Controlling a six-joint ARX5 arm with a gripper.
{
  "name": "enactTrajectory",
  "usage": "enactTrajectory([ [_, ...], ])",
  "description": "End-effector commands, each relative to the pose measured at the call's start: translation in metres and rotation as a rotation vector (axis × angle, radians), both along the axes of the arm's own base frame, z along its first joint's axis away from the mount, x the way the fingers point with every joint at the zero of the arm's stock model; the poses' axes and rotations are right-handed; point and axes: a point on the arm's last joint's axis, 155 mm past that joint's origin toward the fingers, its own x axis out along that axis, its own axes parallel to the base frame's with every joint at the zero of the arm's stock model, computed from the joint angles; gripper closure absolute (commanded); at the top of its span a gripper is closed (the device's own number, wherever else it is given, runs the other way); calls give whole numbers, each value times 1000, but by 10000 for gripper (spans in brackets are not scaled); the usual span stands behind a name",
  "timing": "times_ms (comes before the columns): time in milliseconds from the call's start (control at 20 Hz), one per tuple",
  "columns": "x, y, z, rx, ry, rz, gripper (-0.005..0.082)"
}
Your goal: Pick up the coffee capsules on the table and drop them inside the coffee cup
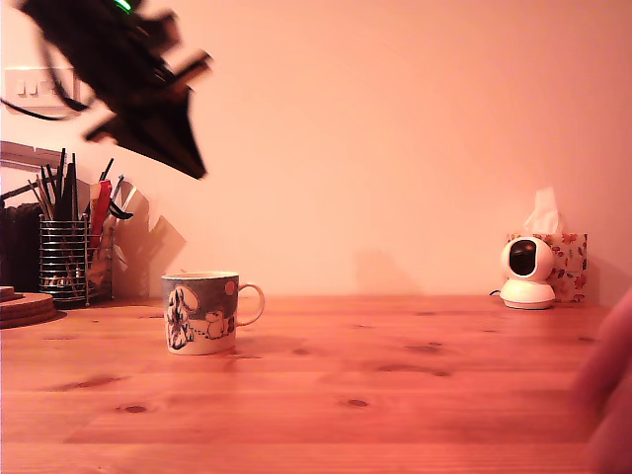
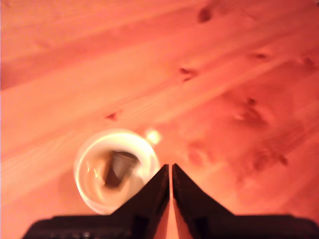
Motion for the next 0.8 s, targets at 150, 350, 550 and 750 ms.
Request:
enactTrajectory([
  [150,-50,15,-17,-38,-24,28,789],
  [350,-88,28,-15,-95,-31,91,789],
  [550,-106,43,-3,-71,-67,133,789],
  [750,-124,52,-18,-47,-40,152,789],
])
